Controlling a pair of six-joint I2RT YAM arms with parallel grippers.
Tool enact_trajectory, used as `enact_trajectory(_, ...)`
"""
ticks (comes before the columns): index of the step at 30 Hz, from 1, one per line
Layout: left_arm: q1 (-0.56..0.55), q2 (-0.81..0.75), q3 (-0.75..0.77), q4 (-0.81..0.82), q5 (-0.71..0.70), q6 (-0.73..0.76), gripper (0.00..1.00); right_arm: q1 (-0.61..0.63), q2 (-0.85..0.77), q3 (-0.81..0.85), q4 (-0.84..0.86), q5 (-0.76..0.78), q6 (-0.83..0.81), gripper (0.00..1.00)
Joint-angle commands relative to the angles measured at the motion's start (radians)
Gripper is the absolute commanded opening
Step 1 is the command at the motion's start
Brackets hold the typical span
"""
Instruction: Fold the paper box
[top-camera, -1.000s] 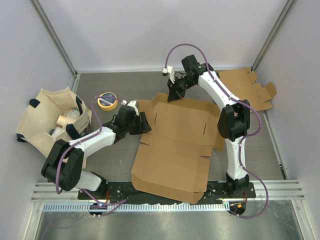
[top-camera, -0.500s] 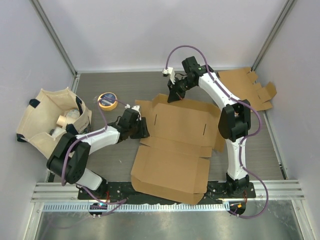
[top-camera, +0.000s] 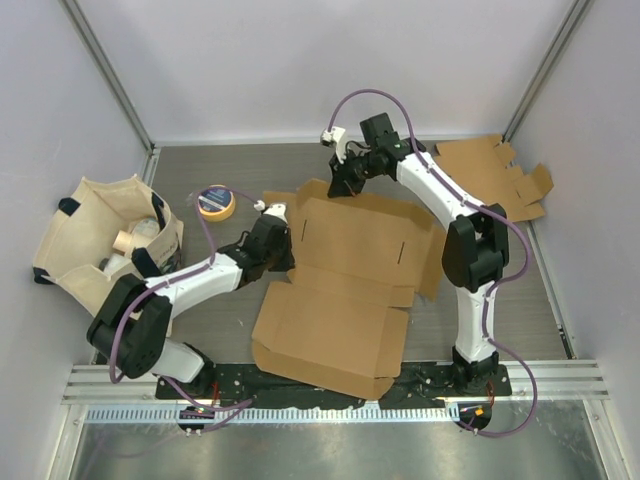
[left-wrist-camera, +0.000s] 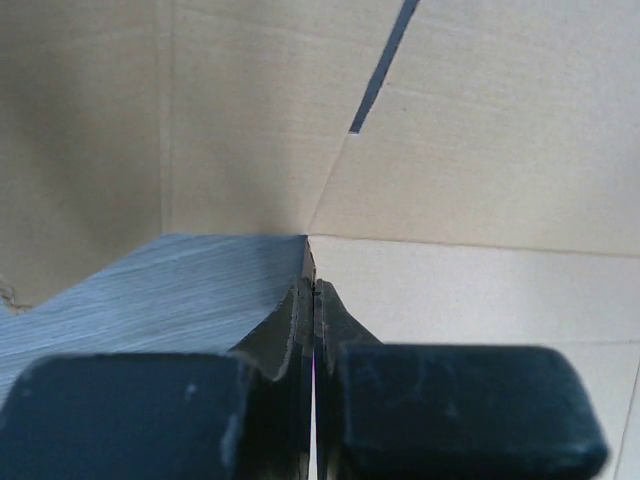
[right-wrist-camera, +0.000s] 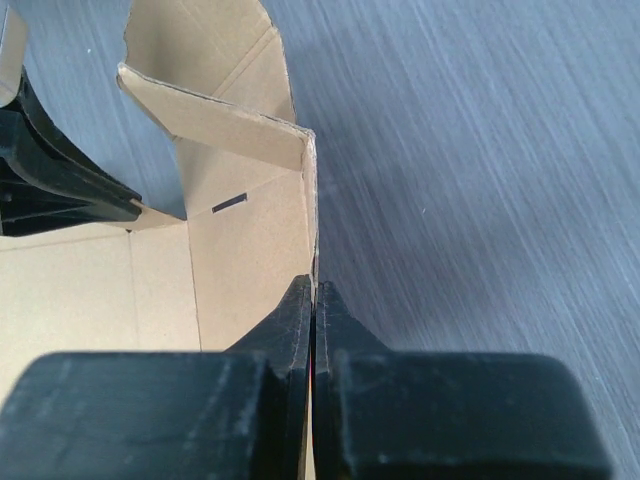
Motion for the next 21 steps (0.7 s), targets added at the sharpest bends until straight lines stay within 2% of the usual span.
enact_trajectory(1,-0.002,-0.017,0.045,0.006,-0.103,-0.018,0.01,0.018,-0.107,-0.045,0.239,0.053,0.115,0.01)
enact_trajectory(5,-0.002,0.029,0.061,0.041,-0.045,-0.025,0.09,0.033,-0.098,-0.033,0.239,0.037,0.112,0.01)
enact_trajectory(6,-0.002,0.040,0.058,0.065,-0.024,-0.038,0.14,0.042,-0.098,-0.034,0.242,0.047,0.112,0.01)
enact_trajectory(8,-0.002,0.063,0.030,0.111,0.035,-0.070,0.19,0.047,-0.096,-0.034,0.245,0.051,0.112,0.01)
enact_trajectory(11,-0.002,0.087,-0.008,0.188,0.087,-0.108,0.37,0.058,-0.101,-0.037,0.245,0.059,0.114,0.01)
enact_trajectory(17,0.000,0.141,-0.047,0.243,0.122,-0.151,0.51,0.070,-0.107,-0.054,0.251,0.064,0.111,0.01)
enact_trajectory(21,0.012,0.163,-0.082,0.266,0.106,-0.116,0.54,0.081,-0.130,-0.098,0.265,0.080,0.079,0.01)
